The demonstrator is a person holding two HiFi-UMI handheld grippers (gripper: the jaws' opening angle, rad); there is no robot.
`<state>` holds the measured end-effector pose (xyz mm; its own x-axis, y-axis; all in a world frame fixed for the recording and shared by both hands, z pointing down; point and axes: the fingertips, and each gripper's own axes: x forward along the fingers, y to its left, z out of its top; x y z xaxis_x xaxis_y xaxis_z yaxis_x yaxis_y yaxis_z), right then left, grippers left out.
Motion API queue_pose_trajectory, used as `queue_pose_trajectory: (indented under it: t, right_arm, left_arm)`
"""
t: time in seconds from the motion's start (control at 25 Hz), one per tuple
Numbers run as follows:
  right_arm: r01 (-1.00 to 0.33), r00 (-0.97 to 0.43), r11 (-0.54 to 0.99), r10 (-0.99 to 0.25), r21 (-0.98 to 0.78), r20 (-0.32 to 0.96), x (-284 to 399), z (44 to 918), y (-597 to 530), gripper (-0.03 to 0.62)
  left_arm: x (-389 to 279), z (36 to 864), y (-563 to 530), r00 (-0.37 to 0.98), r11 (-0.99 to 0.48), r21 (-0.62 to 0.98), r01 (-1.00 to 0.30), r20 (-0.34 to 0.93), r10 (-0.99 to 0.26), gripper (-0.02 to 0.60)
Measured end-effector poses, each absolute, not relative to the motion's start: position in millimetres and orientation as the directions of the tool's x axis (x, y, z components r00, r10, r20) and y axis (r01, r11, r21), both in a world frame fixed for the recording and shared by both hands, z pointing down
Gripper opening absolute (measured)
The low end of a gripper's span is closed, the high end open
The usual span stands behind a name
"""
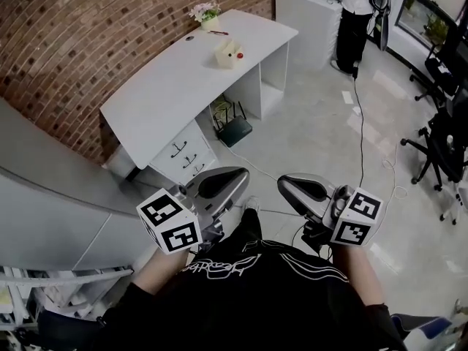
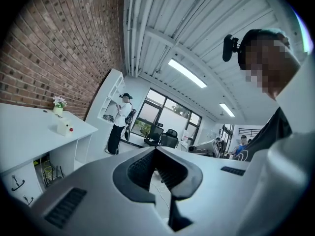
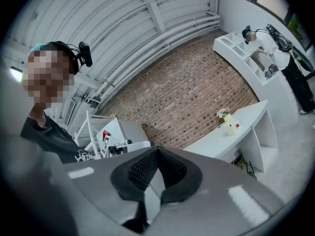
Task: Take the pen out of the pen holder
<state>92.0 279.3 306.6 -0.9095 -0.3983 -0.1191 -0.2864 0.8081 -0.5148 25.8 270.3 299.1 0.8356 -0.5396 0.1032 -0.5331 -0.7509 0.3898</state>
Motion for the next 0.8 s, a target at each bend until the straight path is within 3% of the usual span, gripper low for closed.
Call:
queue_pose_trajectory:
  t: [0.8]
  right_arm:
    - [-0.363,-0.898,0.722,-0.439,-0.589,0.016,30,347,39,0.003]
  left_arm:
    - [-36,353,26,0.850,-0.702,0.496,-0.510,0.166,-0.501,0.003]
